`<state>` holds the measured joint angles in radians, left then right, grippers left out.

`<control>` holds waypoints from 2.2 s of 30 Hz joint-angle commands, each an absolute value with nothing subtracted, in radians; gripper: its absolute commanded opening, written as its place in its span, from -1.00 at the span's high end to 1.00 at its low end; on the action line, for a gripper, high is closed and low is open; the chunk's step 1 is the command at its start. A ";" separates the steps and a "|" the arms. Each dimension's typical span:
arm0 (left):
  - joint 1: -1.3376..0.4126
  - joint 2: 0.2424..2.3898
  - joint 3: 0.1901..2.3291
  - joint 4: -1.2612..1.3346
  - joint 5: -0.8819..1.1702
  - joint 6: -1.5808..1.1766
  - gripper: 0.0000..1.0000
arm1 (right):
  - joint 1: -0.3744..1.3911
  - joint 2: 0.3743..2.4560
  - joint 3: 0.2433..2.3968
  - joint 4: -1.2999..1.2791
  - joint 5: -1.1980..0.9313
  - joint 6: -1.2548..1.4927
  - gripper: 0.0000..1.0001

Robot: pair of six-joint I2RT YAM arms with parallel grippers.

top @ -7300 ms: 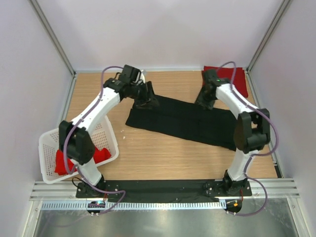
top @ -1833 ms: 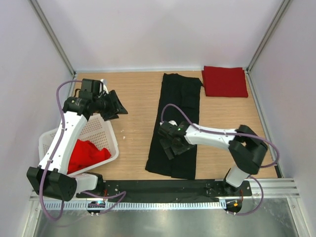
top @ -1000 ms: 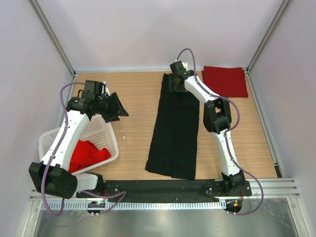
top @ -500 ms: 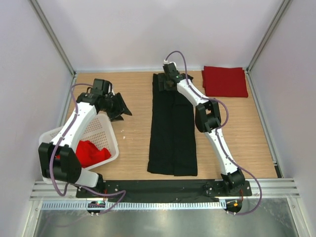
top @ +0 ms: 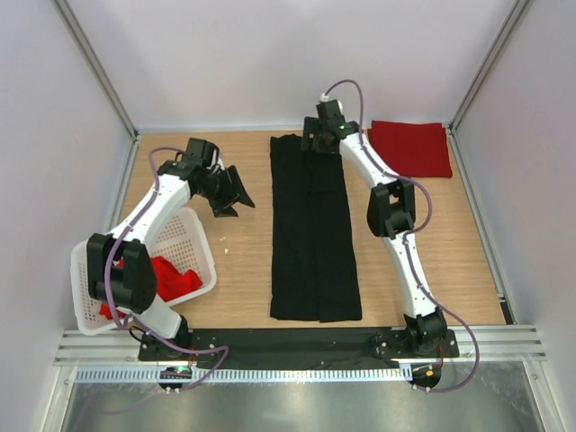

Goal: Fold and stack the t-shirts
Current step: Fold the tshirt

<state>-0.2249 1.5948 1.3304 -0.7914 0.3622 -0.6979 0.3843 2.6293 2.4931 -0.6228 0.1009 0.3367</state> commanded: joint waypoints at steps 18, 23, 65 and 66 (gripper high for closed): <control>-0.587 1.461 0.922 -0.666 0.488 -0.755 -0.05 | 0.374 1.367 1.012 -0.798 -0.356 0.468 -0.36; -0.672 1.399 0.838 -0.623 0.437 -0.889 -0.04 | 0.373 1.132 0.786 -0.862 -0.406 0.523 -0.35; -0.825 1.408 0.589 -0.400 0.356 -1.132 0.02 | 0.373 0.979 0.350 -0.716 -0.382 0.727 -0.01; -0.828 1.407 0.584 -0.387 0.359 -1.137 0.03 | 0.374 0.976 0.348 -0.710 -0.383 0.729 -0.01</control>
<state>-0.8177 1.4235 0.6140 -0.4290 0.3740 -1.1061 0.3756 0.9691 0.3706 -0.7536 -0.3943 0.7460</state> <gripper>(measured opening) 0.490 0.508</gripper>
